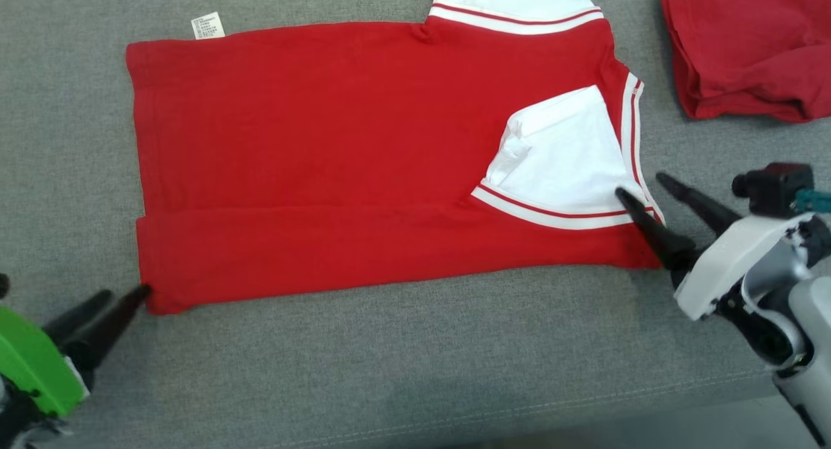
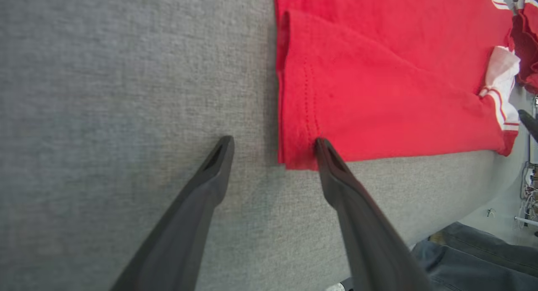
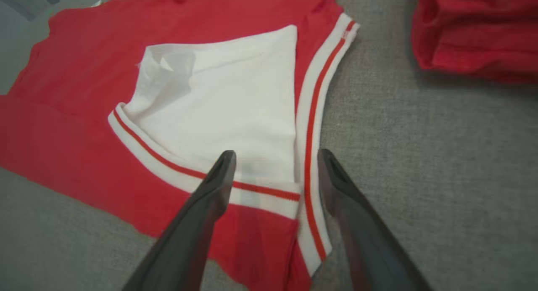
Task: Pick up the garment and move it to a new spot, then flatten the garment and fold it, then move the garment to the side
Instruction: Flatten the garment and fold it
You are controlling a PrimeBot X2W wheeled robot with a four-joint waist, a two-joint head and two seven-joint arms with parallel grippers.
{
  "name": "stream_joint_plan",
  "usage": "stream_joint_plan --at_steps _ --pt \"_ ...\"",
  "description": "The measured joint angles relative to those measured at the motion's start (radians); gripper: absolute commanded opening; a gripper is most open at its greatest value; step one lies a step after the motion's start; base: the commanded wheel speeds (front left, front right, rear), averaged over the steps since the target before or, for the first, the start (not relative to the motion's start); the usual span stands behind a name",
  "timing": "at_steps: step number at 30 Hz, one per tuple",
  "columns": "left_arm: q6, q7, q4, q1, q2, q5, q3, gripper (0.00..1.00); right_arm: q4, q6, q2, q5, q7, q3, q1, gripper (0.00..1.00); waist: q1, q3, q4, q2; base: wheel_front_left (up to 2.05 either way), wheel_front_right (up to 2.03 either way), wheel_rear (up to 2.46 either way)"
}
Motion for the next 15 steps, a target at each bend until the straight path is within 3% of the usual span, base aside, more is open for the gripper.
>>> stream_joint_plan --at_steps 4,12,15 --pt "0.008 -0.026 -0.045 -0.063 0.082 0.074 0.059 1.0 -0.086 -0.015 -0.031 -0.031 0.002 -0.046 -0.138 1.0 0.0 0.031 -0.004 0.0 0.0 0.0 0.0" --pt "-0.017 -0.006 -0.127 -0.303 0.079 0.057 0.021 1.0 -0.071 -0.045 -0.018 -0.056 0.056 -0.073 -0.366 1.0 0.0 0.095 -0.005 0.0 0.0 0.0 0.0" --pt "-0.032 0.005 -0.128 -0.384 0.074 0.058 -0.011 1.0 -0.035 -0.065 0.032 -0.051 0.081 -0.063 -0.443 1.0 0.0 0.129 -0.003 0.0 0.0 0.0 0.0"
